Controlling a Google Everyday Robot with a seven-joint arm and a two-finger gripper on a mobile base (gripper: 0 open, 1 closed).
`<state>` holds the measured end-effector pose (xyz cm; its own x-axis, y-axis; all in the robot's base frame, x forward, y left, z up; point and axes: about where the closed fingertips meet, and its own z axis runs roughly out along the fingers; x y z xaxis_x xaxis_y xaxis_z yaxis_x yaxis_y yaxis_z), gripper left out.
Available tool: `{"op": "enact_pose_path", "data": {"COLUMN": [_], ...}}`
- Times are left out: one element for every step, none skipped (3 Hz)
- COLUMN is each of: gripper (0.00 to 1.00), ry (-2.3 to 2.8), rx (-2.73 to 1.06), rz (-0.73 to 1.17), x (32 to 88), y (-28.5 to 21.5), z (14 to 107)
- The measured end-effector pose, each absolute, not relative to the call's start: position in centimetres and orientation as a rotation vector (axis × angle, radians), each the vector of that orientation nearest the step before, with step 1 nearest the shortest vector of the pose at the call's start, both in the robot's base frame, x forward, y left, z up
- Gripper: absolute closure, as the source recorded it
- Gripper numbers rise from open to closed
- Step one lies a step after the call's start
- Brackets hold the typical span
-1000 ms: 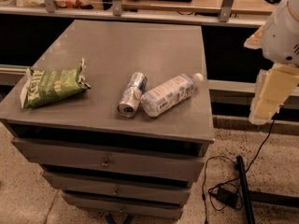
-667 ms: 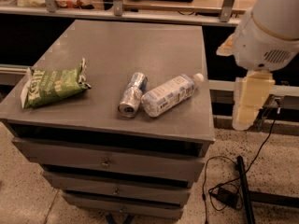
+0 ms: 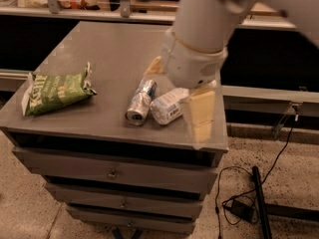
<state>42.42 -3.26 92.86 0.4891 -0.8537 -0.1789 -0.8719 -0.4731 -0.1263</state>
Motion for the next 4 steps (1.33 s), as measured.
{"op": "enact_pose_path", "data": {"gripper": [0.0, 0.0, 0.0, 0.0], "ry": [1.282, 1.269, 1.156, 0.957], "rx": [-2.642, -2.632, -2.606, -2.666], "rz": [0.179, 0.164, 0.136, 0.067], "x": [42.7, 42.9, 43.3, 45.3], "y": [0.5, 0.9, 1.2, 0.9], "z": [92.3, 92.5, 93.2, 94.4]}}
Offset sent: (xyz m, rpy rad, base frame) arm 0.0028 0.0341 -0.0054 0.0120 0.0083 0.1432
